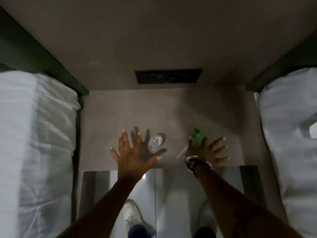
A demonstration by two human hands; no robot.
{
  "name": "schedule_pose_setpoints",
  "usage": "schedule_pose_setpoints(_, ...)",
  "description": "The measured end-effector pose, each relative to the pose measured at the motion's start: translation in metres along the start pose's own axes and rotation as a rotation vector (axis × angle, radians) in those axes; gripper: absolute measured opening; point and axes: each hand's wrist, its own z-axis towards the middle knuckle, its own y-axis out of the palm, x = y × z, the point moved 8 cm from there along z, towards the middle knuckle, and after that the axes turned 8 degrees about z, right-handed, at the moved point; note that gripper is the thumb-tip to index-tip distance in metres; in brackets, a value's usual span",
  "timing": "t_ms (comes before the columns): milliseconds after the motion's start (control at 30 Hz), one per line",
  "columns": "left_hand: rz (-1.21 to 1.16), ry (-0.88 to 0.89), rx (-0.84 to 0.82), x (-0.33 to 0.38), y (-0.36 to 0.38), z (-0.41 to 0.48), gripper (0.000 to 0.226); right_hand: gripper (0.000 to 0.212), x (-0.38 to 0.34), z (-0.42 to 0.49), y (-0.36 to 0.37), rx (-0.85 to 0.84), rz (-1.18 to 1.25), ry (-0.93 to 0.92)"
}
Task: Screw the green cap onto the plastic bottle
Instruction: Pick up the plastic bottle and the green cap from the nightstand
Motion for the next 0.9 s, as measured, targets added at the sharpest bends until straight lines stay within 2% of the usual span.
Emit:
schedule_pose_setpoints(133, -0.025, -0.001, 0.012, 0.005, 0.019, 0.019, 0.103, 0.065, -0.010, 0.026, 0.009, 0.037, -0.060, 0.031)
schedule_pose_setpoints(300, -0.083, 0.015, 0.036, 0.008, 0.027, 0.027, 0.087, 0.069, -0.011, 0.033, 0.023, 0.004, -0.096, 0.079)
schedule_pose_setpoints(367, -0.106, 0.032, 0.035, 0.010, 0.026, 0.030, 0.080, 0.065, -0.015, 0.033, 0.022, 0.001, -0.102, 0.067)
schedule_pose_setpoints(533, -0.255, 0.057, 0.006, 0.013, 0.022, 0.027, 0.064, 0.041, -0.026, 0.036, 0.015, -0.002, 0.081, 0.055)
schedule_pose_setpoints(600, -0.314, 0.054, -0.022, 0.013, 0.021, 0.029, 0.060, 0.044, -0.034, 0.035, 0.013, -0.006, 0.045, -0.004)
schedule_pose_setpoints(667, -0.332, 0.054, -0.027, 0.012, 0.021, 0.032, 0.058, 0.059, -0.037, 0.034, 0.010, 0.002, -0.030, -0.042)
schedule_pose_setpoints(800, -0.353, 0.044, 0.004, 0.012, 0.021, 0.031, 0.057, 0.095, -0.026, 0.035, 0.008, -0.008, -0.049, 0.109)
schedule_pose_setpoints(900, -0.366, 0.025, 0.019, 0.012, 0.023, 0.028, 0.057, 0.093, -0.030, 0.040, 0.012, -0.006, -0.071, 0.081)
